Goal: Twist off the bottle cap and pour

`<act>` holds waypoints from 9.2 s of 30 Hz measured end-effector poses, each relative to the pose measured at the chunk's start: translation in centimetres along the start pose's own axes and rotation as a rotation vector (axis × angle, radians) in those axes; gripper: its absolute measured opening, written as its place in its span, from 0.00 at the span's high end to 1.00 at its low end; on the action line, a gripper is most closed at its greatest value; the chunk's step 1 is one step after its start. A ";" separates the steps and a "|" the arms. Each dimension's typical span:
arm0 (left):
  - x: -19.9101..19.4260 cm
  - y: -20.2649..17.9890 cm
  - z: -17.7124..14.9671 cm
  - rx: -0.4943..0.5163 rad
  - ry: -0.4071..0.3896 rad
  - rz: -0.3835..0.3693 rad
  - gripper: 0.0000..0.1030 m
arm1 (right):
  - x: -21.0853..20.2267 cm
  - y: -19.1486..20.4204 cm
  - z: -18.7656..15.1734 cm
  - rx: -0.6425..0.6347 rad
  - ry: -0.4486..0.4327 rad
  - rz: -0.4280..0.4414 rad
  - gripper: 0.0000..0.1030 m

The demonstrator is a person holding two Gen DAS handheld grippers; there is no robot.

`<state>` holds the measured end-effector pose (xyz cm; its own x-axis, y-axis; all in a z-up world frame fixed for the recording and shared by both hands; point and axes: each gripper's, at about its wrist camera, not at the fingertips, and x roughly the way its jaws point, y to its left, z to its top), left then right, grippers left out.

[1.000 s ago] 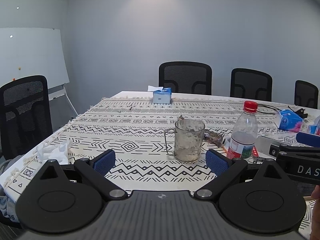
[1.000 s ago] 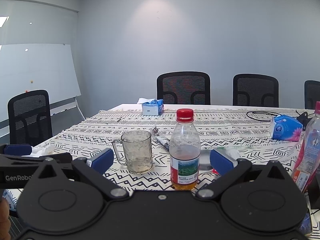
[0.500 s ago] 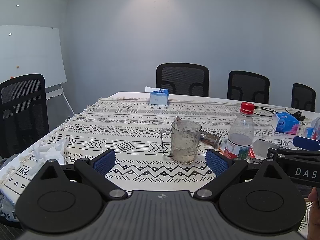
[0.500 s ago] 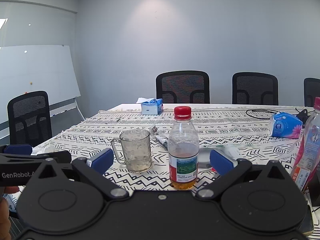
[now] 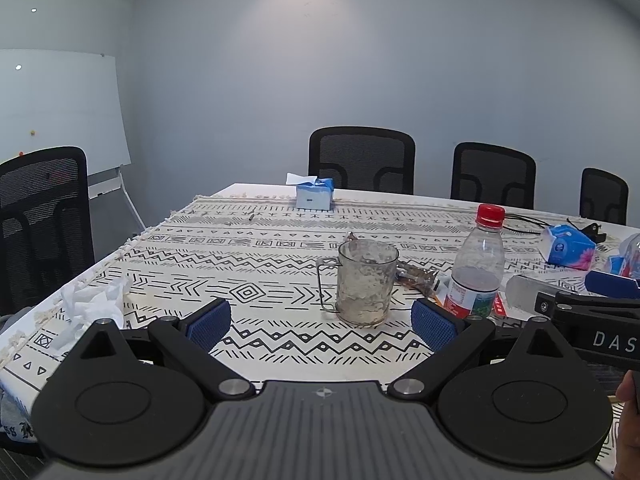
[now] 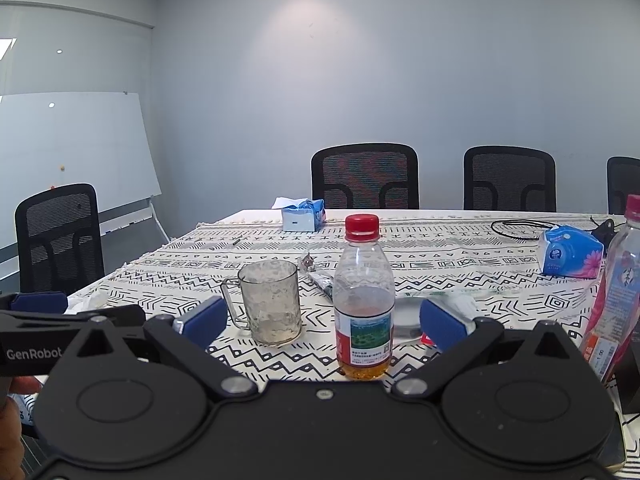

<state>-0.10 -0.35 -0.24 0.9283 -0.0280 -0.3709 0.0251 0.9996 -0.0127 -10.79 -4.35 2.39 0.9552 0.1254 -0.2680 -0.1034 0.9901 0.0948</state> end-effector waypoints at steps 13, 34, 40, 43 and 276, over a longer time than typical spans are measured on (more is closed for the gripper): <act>0.0 0.2 -0.2 0.000 0.001 -0.006 0.05 | -0.1 0.2 -0.3 0.001 -0.002 0.002 0.00; -0.1 0.0 -0.4 0.001 0.003 -0.007 0.05 | -0.1 0.0 0.0 0.002 0.001 0.002 0.00; 0.5 -0.5 -0.5 0.005 0.001 -0.039 0.05 | -0.1 -0.2 0.0 -0.007 0.000 0.005 0.00; 2.4 -1.8 -0.8 0.047 -0.001 -0.127 0.05 | -0.3 -1.5 0.3 -0.036 -0.032 0.027 0.00; 15.1 -7.7 -3.6 0.250 -0.147 -0.515 0.42 | 13.4 -7.3 5.7 -0.070 0.006 0.179 0.46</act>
<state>12.38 -8.46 -9.04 0.8148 -0.5269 -0.2419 0.5561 0.8282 0.0690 4.29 -10.22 3.55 0.9181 0.3003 -0.2588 -0.2909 0.9538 0.0749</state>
